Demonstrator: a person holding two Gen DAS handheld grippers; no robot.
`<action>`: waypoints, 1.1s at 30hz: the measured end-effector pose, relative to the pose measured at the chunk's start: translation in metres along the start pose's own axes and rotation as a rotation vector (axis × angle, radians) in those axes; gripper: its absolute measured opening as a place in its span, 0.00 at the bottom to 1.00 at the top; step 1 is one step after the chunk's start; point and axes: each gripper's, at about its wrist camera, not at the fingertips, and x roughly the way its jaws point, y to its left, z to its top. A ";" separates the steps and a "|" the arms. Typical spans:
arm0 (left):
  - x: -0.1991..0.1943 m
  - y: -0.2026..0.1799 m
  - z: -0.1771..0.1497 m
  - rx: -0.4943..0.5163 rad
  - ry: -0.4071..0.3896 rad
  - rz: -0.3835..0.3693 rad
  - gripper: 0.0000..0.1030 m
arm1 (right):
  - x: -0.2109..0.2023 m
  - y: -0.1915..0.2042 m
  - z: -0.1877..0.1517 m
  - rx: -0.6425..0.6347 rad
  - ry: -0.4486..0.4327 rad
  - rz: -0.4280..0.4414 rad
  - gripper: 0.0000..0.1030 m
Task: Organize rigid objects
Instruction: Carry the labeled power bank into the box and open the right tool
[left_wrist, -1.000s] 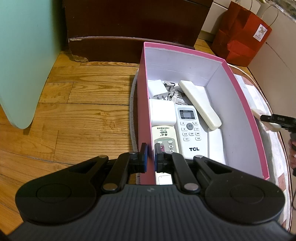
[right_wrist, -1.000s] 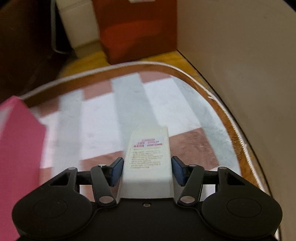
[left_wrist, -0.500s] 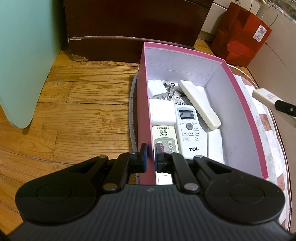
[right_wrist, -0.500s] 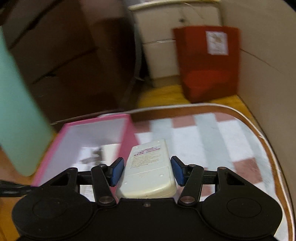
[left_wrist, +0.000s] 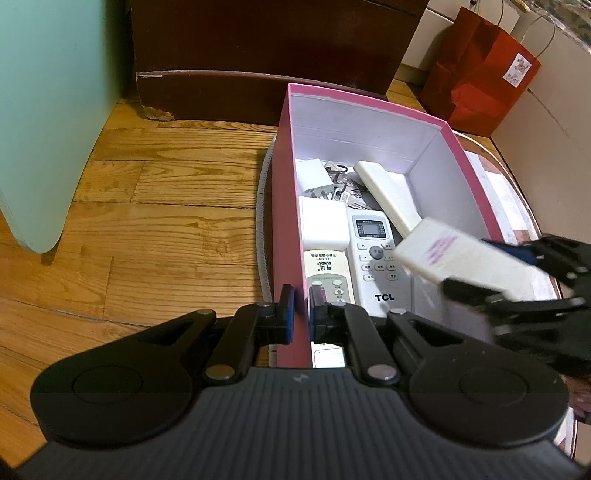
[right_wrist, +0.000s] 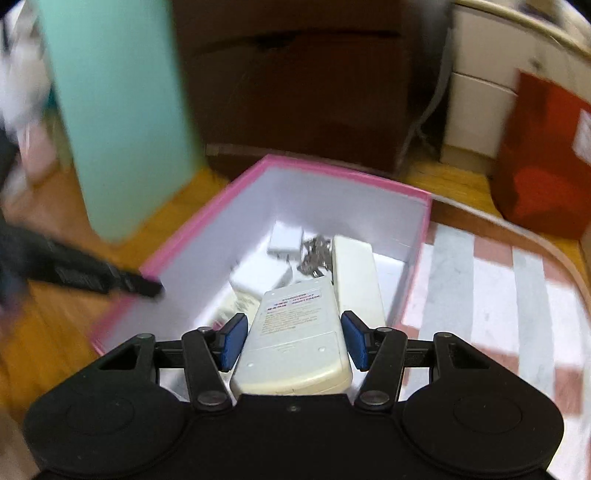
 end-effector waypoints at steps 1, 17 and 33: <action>0.000 0.000 0.000 -0.003 0.001 -0.002 0.06 | 0.006 0.002 0.001 -0.016 0.024 -0.008 0.59; 0.000 0.002 -0.001 -0.009 -0.003 -0.007 0.06 | 0.027 0.021 -0.009 -0.089 0.146 -0.067 0.59; 0.000 0.000 -0.002 -0.001 -0.003 -0.006 0.06 | -0.015 -0.002 -0.004 0.092 -0.016 0.014 0.70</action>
